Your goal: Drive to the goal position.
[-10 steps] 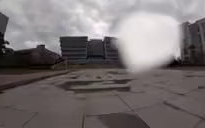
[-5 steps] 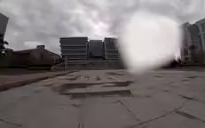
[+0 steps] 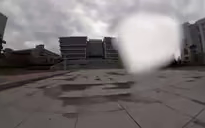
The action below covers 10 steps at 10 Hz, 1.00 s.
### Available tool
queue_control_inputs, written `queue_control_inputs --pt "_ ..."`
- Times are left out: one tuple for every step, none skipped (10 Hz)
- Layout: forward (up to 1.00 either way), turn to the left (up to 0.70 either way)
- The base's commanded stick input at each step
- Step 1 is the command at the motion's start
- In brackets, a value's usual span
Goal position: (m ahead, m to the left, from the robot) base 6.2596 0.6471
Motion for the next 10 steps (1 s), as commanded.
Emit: queue_control_inputs --pt "0.7 0.0" --pt "0.7 0.0" --pt "0.7 0.0" --pt "0.7 0.0" --pt "0.7 0.0" --pt "0.7 0.0" --pt "0.7 0.0" --pt "0.7 0.0" --pt "0.7 0.0" --pt "0.7 0.0"
